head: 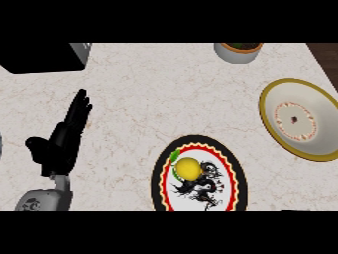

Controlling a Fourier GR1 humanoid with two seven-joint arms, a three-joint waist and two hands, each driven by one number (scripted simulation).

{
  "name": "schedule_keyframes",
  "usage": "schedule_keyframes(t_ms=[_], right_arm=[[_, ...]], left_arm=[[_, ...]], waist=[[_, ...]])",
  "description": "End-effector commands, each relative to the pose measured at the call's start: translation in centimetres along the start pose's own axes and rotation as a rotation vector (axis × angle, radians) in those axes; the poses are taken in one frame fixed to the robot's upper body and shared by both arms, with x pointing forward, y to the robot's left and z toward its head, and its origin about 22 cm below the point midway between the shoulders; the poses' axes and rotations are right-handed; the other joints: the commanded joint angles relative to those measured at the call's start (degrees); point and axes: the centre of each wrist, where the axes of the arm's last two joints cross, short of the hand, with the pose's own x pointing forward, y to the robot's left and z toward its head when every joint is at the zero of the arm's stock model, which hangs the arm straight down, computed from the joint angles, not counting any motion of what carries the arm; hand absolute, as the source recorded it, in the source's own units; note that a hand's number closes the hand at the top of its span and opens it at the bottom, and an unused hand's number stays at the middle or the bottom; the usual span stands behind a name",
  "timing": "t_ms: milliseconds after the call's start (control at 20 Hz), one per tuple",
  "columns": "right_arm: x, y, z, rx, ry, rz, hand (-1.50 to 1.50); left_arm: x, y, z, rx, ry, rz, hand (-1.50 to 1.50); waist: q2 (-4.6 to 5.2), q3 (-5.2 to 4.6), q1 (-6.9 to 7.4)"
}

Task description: Pick the cupcake from the plate and place it in the bowl

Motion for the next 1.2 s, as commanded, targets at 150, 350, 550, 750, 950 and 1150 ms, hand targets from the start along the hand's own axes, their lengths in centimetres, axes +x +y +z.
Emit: schedule_keyframes(t_ms=[150, 350, 550, 750, 950, 1150], right_arm=[[5.2, -6.9, 0.6, -0.091, -0.035, 0.123, 1.5], [6.1, -9.7, 1.2, -0.124, 0.035, 0.147, 1.5], [8.2, -12.4, 0.1, -0.198, 0.07, 0.166, 1.5], [8.8, -15.7, -1.5, -0.304, 0.115, 0.205, 1.5], [8.3, -16.3, -1.5, -0.286, 0.195, 0.216, 1.5], [7.5, -18.3, -3.1, -0.322, 0.263, 0.402, 1.5]], left_arm=[[-0.5, 0.0, 0.4, 0.002, -0.011, -0.001, 0.0], [0.4, -1.4, -0.3, -0.021, -0.014, -0.011, 0.0], [0.6, 0.5, -1.1, -0.04, 0.0, 0.0, 0.0], [-0.1, -1.4, -1.0, -0.044, -0.028, -0.01, 0.0], [1.8, -2.5, -1.5, -0.057, -0.034, 0.011, 0.0], [0.8, -3.0, -0.2, -0.082, -0.032, -0.007, 0.0]], waist=[[0.06, -0.13, -0.3], [0.24, -0.09, 0.61], [0.36, -0.12, 1.46], [0.79, -0.1, 3.21], [0.78, -0.06, 3.52], [1.12, -0.05, 5.35]])
